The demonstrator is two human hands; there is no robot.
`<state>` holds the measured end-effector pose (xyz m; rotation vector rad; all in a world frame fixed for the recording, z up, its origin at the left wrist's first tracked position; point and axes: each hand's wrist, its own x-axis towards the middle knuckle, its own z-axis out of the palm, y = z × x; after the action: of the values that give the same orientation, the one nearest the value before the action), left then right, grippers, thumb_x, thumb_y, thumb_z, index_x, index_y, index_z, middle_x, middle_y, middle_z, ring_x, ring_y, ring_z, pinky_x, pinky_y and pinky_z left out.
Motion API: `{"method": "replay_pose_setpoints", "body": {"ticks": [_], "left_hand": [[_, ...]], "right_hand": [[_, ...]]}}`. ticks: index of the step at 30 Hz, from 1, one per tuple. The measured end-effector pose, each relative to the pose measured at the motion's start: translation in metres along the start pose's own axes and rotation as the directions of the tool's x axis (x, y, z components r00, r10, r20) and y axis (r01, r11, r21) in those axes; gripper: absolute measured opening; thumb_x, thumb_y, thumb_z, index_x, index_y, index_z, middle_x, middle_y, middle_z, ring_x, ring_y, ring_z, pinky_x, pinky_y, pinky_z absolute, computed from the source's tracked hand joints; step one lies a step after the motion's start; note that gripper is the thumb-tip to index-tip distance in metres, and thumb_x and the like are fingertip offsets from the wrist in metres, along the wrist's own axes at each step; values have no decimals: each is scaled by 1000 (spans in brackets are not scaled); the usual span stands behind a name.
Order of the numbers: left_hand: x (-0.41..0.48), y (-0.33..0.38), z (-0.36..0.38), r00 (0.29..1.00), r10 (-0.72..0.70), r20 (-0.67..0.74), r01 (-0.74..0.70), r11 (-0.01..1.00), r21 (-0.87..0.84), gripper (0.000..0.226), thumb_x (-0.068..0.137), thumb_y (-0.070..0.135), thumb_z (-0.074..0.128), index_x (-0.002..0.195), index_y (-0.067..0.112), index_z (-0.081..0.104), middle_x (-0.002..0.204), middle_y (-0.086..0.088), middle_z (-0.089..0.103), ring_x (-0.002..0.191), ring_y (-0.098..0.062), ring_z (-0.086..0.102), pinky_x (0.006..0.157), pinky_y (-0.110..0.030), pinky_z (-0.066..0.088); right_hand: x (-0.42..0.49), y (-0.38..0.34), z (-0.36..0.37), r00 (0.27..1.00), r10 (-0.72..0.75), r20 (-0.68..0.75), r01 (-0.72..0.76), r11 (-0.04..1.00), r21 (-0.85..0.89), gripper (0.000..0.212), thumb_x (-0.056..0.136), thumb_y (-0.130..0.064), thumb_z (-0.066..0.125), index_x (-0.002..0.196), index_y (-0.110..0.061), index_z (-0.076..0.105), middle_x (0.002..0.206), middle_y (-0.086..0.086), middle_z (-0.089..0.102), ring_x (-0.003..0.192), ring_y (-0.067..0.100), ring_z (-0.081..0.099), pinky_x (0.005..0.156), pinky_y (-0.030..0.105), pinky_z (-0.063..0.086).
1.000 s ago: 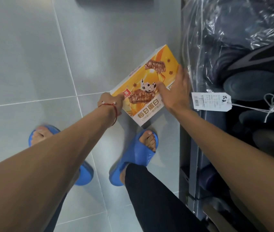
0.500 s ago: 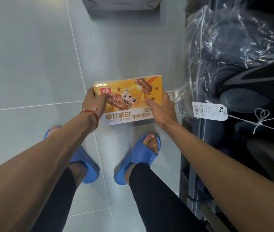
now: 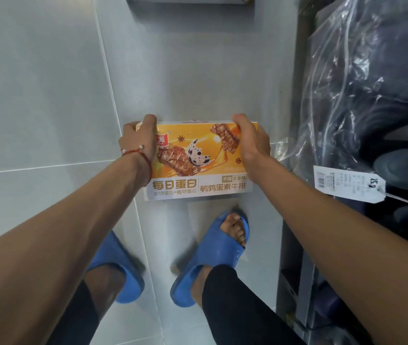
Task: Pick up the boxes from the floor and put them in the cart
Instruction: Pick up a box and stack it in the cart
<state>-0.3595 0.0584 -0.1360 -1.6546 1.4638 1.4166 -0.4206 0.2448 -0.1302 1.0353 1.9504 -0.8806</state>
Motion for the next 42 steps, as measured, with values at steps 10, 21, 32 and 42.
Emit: {"method": "replay_pose_setpoints", "body": {"ticks": [10, 21, 32, 42], "left_hand": [[-22, -7, -38, 961, -50, 270, 90, 986, -138, 25, 90, 41, 45, 85, 19, 55, 71, -2, 70, 56, -18, 65, 71, -31, 53], [-179, 3, -200, 958, -16, 288, 95, 961, -261, 23, 91, 34, 48, 87, 15, 59, 65, -4, 70, 52, -16, 65, 52, -21, 53], [-396, 1, -359, 962, 211, 174, -99, 861, -500, 29, 94, 28, 49, 121, 18, 53, 89, -2, 74, 73, -16, 73, 59, -28, 56], [-560, -56, -398, 967, 221, -125, -246, 699, -671, 35, 100, 33, 50, 134, 27, 49, 115, -3, 72, 101, -23, 72, 80, -35, 57]], "right_hand": [[-50, 8, -4, 998, -45, 43, 42, 997, 64, 45, 81, -56, 57, 112, -24, 66, 106, 6, 76, 97, 29, 74, 93, 53, 60], [-274, -4, -22, 990, -45, 136, 7, 964, 267, 22, 91, -32, 64, 108, -21, 71, 100, 5, 80, 87, 26, 79, 66, 37, 64], [-532, -55, -82, 925, -271, 268, 228, 957, 181, 49, 81, -34, 62, 128, -25, 55, 110, 3, 74, 98, 25, 71, 82, 41, 54], [-660, -56, -123, 850, -410, 330, 396, 911, 110, 37, 97, -31, 62, 133, -27, 59, 121, 2, 71, 97, 15, 68, 66, 26, 45]]}}
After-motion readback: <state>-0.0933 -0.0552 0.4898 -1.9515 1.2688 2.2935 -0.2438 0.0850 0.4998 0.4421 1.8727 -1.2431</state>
